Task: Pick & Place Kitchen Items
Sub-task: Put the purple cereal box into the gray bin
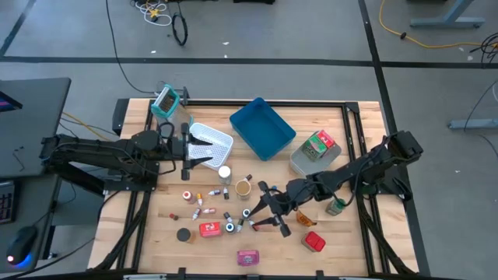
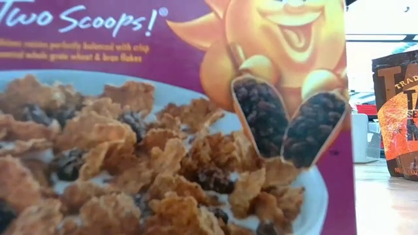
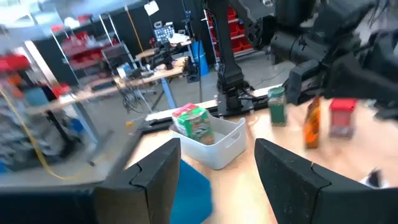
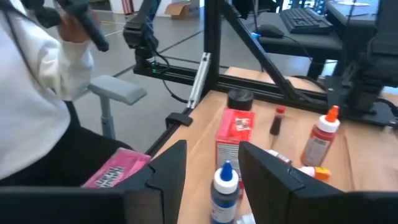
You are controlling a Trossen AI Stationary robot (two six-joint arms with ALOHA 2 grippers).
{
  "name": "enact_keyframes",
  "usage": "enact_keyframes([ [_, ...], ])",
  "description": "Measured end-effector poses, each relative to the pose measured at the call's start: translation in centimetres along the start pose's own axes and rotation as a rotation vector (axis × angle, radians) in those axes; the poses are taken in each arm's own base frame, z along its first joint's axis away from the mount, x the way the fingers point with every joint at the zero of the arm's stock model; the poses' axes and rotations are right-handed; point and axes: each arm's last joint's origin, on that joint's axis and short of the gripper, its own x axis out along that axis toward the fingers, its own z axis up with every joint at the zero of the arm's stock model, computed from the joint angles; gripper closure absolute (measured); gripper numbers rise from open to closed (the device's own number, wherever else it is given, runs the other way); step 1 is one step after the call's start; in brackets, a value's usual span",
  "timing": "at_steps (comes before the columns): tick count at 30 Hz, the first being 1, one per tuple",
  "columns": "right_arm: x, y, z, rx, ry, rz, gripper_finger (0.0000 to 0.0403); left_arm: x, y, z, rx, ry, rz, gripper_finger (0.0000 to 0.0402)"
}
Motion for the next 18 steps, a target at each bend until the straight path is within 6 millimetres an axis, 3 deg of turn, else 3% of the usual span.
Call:
enact_keyframes([
  [6,0.00,-0.03,0.11,-0.005,-0.011,0.003,0.0246,0.00,0.06,-0.02,0.259,0.009,0.019,0.0187],
  [11,-0.03,-0.05,0.23,-0.001,-0.022,0.002,0.0246,0.00,0.05,-0.02,0.363,0.009,0.017,0.0187],
  [13,-0.03,-0.03,0.25,-0.002,-0.023,0.003,0.0246,0.00,0.03,-0.02,0.315,0.007,0.010,0.0187],
  [18,-0.05,-0.30,0.51,-0.008,-0.050,-0.045,0.0246,-0.01,-0.19,0.04,-0.112,-0.013,-0.063,0.0187],
])
